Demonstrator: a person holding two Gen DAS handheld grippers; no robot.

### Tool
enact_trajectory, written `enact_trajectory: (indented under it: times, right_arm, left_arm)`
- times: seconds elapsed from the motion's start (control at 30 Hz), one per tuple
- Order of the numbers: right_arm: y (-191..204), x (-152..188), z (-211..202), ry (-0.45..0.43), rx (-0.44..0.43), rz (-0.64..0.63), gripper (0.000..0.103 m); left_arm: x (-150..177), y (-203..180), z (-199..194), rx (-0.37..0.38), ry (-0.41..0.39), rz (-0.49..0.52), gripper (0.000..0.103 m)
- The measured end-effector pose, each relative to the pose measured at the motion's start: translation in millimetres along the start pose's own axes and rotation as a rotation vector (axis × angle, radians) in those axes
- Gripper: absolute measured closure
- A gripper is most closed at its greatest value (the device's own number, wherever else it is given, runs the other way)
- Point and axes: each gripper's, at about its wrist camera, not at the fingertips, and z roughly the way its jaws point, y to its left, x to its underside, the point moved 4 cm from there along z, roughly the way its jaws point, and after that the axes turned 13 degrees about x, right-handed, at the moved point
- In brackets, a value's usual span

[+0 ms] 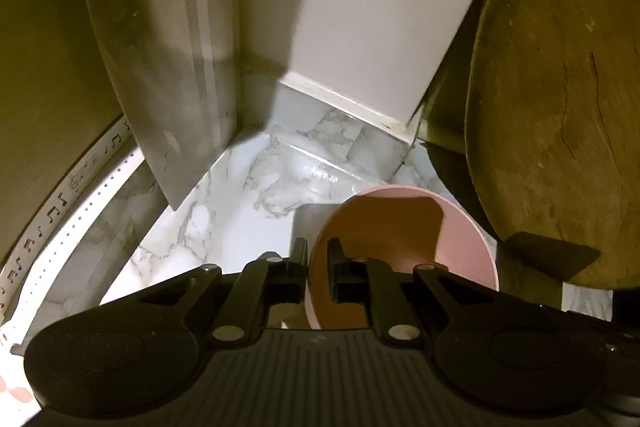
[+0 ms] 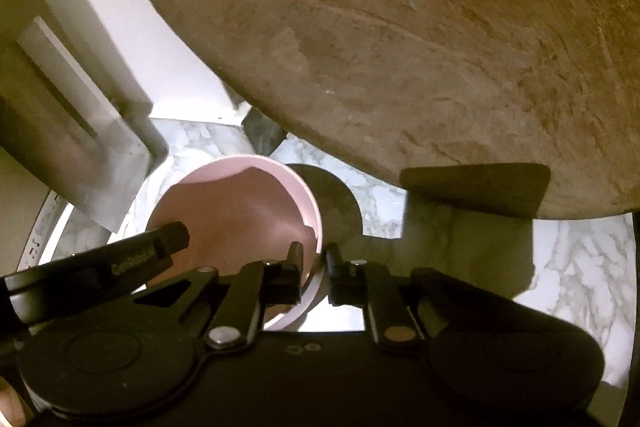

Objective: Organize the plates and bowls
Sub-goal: 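Close the left tool on the pink bowl rim while the right tool grips its rim, then lift and carry the pink bowl with both tools toward the cream bowl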

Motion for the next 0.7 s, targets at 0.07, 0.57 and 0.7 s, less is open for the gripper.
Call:
enact_trajectory:
  times: [0.07, 0.57, 0.7]
  right_arm:
    - [0, 2, -2, 0.004, 0.004, -0.003, 0.095]
    - [5, 21, -36, -0.008, 0.01, -0.016, 0.095]
    - [4, 27, -52, -0.022, 0.007, -0.019, 0.095]
  left_arm:
    - [3, 0, -2, 0.0, 0.003, 0.002, 0.093]
    - [24, -6, -47, 0.019, 0.02, 0.024, 0.093]
    - [29, -8, -64, 0.033, 0.014, 0.039, 0.093]
